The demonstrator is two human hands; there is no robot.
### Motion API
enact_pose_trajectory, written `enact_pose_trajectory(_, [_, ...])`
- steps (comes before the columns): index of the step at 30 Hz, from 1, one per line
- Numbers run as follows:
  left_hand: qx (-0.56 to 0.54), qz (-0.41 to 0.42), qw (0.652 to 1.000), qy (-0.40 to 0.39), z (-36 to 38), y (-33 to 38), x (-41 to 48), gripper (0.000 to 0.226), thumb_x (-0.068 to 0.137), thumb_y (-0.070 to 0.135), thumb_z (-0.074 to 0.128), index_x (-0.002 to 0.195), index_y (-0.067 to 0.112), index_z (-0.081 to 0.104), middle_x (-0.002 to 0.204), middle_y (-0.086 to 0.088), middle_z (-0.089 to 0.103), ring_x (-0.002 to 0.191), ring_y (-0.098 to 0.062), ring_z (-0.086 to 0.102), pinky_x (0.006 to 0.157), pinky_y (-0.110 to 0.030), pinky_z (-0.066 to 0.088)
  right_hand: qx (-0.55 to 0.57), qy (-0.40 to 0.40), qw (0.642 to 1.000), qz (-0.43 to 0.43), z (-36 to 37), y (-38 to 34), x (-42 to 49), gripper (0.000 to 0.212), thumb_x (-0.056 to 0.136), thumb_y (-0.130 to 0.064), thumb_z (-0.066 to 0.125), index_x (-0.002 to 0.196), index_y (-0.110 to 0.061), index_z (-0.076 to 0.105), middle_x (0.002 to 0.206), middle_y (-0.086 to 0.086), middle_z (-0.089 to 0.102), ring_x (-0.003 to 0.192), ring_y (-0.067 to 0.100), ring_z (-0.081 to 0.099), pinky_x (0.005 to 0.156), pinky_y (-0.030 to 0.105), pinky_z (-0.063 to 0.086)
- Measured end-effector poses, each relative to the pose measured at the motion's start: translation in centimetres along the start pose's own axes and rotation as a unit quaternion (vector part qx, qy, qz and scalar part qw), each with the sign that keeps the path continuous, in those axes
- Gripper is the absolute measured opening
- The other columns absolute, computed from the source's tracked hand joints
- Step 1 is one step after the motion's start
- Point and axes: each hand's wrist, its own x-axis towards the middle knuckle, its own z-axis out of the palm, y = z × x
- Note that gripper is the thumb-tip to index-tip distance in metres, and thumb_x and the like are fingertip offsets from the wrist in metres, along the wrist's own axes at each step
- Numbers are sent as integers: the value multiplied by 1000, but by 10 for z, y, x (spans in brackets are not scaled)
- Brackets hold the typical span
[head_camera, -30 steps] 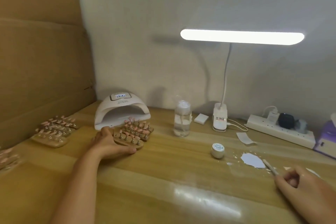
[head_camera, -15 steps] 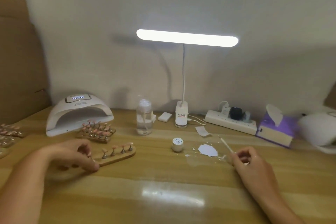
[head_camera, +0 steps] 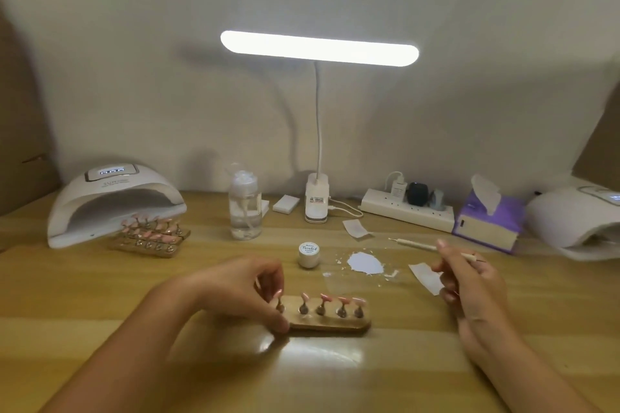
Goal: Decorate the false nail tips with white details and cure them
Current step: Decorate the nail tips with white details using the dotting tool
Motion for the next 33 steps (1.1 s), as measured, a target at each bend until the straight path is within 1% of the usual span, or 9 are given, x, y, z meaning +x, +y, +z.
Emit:
enact_pose_trajectory(5, [-23, 33, 998, 38, 19, 5, 10, 40, 66, 57, 81, 93, 42, 56, 94, 17, 60, 81, -1, 57, 60, -13, 42, 22, -3, 1000, -2, 3, 1, 0, 17, 94, -33, 64, 85, -19, 59, 60, 1, 69, 46, 5, 47, 52, 25, 40])
enact_pose_trajectory(10, [5, 28, 999, 41, 15, 7, 8, 43, 66, 59, 79, 98, 43, 53, 100, 21, 56, 87, 0, 56, 64, -12, 43, 6, 13, 1000, -14, 10, 4, -1, 25, 98, -38, 57, 81, -20, 56, 52, -3, 64, 45, 4, 48, 51, 25, 41])
enact_pose_trajectory(16, [35, 96, 991, 82, 30, 18, 14, 39, 72, 53, 74, 106, 48, 55, 107, 28, 52, 98, 7, 51, 78, -12, 45, 18, -44, 999, -10, 17, 2, -14, 40, 101, -47, 45, 92, -20, 75, 66, 0, 73, 49, 2, 53, 50, 22, 44])
enact_pose_trajectory(20, [32, 103, 990, 93, 29, 17, 15, 35, 74, 50, 75, 105, 46, 60, 105, 27, 54, 97, 11, 50, 78, -10, 45, 23, -107, 993, -40, 22, -3, -23, 22, 82, -33, 69, 97, -18, 74, 81, 1, 77, 59, 2, 59, 50, 18, 49])
enact_pose_trajectory(23, [17, 99, 989, 105, 30, 12, 17, 32, 73, 52, 76, 102, 47, 61, 104, 26, 55, 95, 10, 50, 77, -11, 44, -6, -130, 988, -81, 20, -1, -24, 14, 91, -24, 63, 96, -13, 69, 70, 0, 72, 55, 7, 59, 46, 18, 48])
enact_pose_trajectory(26, [-32, 103, 988, 114, 37, 6, 17, 31, 73, 47, 78, 100, 46, 63, 102, 26, 57, 94, 7, 52, 76, -12, 44, -140, -155, 956, -207, 15, 5, -27, 19, 101, -27, 48, 103, -22, 66, 81, -3, 74, 53, 11, 64, 50, 23, 53])
enact_pose_trajectory(28, [-85, 104, 983, 124, 42, 3, 16, 29, 74, 40, 81, 98, 44, 65, 105, 24, 59, 98, 4, 54, 81, -15, 46, -244, -168, 918, -262, 13, 12, -28, 15, 101, -18, 51, 101, -28, 62, 89, -14, 72, 61, 11, 67, 56, 28, 57])
enact_pose_trajectory(31, [-106, 105, 979, 142, 48, 2, 15, 29, 72, 39, 81, 97, 42, 66, 106, 21, 60, 99, 2, 54, 84, -17, 46, -361, -191, 872, -269, 16, 19, -27, 27, 90, -4, 62, 98, -27, 50, 80, -8, 67, 64, 14, 65, 59, 43, 57])
enact_pose_trajectory(33, [-94, 109, 975, 169, 53, 3, 14, 33, 65, 49, 75, 96, 43, 66, 103, 22, 60, 97, 2, 53, 83, -19, 45, -400, -213, 847, -277, 16, 19, -29, 37, 83, -7, 65, 98, -32, 40, 77, -10, 64, 63, 11, 62, 56, 42, 55])
